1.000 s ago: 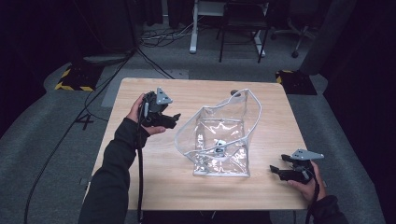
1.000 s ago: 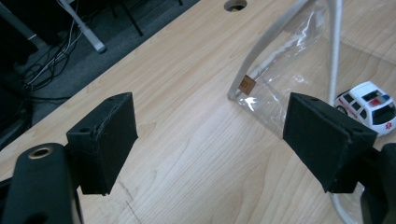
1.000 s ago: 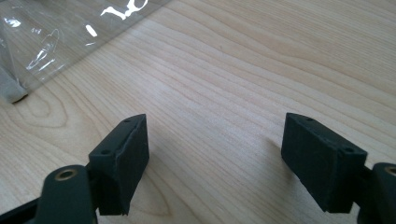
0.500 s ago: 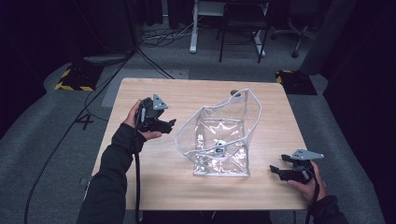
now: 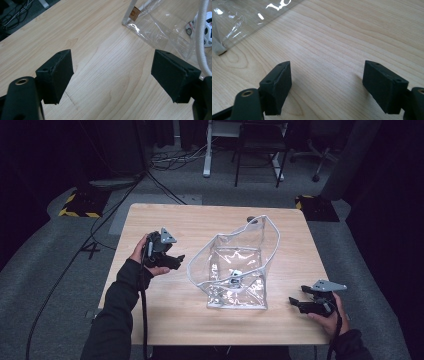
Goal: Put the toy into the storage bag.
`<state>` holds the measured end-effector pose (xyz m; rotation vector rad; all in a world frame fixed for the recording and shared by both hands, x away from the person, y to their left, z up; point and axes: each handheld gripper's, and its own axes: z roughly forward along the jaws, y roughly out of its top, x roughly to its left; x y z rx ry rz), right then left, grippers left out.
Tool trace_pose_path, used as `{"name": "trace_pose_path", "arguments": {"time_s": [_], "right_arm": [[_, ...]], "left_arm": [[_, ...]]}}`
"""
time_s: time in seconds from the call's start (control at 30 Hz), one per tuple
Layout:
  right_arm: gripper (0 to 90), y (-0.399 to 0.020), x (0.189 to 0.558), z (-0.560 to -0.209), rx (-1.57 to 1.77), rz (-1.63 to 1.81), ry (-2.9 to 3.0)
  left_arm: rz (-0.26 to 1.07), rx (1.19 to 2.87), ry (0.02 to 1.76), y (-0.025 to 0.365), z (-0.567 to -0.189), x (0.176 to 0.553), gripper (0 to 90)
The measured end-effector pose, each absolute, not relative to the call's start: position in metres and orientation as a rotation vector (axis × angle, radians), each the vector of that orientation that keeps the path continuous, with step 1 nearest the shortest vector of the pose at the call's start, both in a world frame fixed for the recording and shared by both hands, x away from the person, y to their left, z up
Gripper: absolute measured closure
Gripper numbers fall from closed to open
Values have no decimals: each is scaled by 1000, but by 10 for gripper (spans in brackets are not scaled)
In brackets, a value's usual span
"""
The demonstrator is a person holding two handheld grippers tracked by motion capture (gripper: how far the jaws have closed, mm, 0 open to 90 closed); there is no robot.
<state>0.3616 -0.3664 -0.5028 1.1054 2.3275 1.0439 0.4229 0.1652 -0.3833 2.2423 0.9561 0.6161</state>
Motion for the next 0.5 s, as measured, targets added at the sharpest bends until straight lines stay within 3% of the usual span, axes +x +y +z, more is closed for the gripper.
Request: {"name": "trace_pose_path", "arguments": {"time_s": [0.5], "right_arm": [[235,-366,362,-503,1106,1044,2327]], "left_arm": [[630,2251,972,170,-403,408,188]]}}
